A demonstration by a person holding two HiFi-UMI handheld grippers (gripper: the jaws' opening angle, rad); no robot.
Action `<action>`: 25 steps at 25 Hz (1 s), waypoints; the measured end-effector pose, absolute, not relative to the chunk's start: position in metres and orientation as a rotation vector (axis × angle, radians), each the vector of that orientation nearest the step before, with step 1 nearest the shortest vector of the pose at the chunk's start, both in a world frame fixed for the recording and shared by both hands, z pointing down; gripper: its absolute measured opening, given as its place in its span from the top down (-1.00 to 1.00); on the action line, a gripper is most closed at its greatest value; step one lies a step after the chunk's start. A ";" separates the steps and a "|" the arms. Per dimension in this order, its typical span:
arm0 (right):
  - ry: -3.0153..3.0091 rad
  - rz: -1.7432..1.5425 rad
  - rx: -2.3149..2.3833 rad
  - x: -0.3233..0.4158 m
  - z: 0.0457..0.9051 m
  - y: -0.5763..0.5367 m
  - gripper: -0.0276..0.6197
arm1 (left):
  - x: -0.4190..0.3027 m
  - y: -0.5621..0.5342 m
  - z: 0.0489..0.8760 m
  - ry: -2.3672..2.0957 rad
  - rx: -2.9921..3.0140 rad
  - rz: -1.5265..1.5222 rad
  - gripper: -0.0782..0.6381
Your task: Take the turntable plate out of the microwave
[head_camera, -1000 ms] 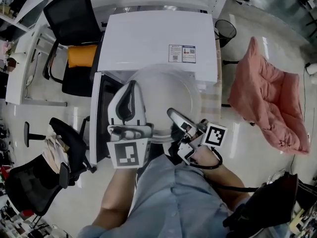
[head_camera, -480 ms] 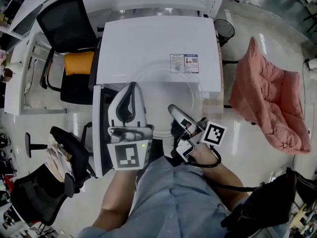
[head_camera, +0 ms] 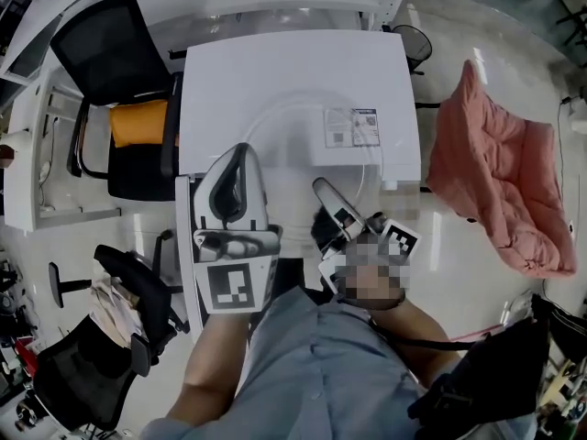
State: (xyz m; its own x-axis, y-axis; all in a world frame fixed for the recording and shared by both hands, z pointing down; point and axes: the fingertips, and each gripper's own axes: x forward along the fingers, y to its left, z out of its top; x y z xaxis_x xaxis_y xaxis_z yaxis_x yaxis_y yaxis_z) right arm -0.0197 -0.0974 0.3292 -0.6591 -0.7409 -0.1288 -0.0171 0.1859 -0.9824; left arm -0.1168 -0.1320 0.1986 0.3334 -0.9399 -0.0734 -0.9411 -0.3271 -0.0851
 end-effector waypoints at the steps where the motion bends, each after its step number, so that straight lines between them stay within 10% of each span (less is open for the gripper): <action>1: 1.845 -1.520 -0.720 -0.021 0.328 -0.102 0.82 | -0.118 -0.135 0.198 1.746 -2.475 0.016 0.76; 11: 1.828 -1.498 -0.769 -0.023 0.327 -0.115 0.59 | -0.117 -0.144 0.201 1.721 -2.504 0.010 0.76; 25: 1.826 -1.474 -0.774 -0.039 0.323 -0.111 0.82 | -0.130 -0.151 0.195 1.757 -2.462 0.045 0.76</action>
State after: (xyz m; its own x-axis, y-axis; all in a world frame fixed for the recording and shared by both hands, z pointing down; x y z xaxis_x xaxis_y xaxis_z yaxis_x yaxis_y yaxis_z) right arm -0.0392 -0.1111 0.3229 -0.6086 -0.7834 -0.1256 -0.0425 0.1903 -0.9808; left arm -0.1303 -0.1508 0.1950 0.3271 -0.9406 -0.0913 -0.9440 -0.3208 -0.0773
